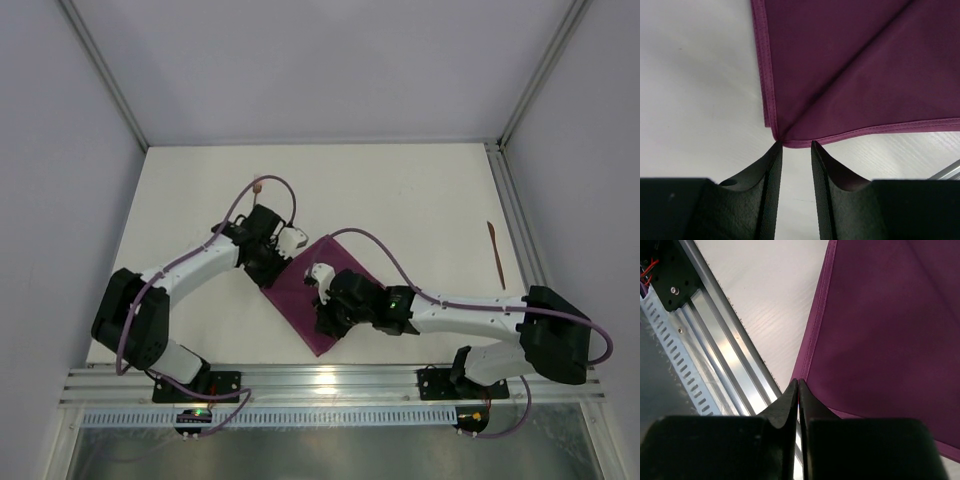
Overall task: Fold the napkin into a case and place the utensils inside
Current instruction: Smooth out the upper triangle-folded napkin at the center of the board.
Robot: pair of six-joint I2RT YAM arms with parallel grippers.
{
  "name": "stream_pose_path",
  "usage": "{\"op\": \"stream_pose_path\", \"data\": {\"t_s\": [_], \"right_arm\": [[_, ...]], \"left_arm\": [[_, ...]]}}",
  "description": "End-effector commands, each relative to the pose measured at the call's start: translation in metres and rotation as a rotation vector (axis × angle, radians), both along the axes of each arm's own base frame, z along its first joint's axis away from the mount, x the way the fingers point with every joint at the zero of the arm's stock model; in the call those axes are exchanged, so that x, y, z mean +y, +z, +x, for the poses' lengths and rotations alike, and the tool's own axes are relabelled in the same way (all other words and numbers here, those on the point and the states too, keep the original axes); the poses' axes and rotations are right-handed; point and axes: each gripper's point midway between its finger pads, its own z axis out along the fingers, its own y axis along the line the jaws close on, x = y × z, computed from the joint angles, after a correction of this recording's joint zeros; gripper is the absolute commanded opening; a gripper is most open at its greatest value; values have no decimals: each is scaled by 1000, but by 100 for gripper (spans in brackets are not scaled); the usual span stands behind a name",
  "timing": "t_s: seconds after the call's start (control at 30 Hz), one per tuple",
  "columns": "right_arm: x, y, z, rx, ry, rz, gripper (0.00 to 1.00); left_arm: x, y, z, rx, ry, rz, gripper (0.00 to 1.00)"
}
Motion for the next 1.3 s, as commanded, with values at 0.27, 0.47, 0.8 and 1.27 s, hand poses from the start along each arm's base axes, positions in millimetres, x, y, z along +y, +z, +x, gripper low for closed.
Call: {"op": "stream_pose_path", "data": {"t_s": [0.27,0.47,0.8,1.27], "right_arm": [[-19,-80,0,239,-185,-41,3],[-27,-85,-1,278,-202,-49,3],[-32,1,37,127,-267,18,6],[-131,-31,126,120,-664,-121,8]], "left_arm": [[9,-43,13,-20,-6,113,27],[15,-52,20,-47,8,150,26],[-3,-15,32,-108,1,54,32],[-83,40,-23,-150,-330,-106,47]]}}
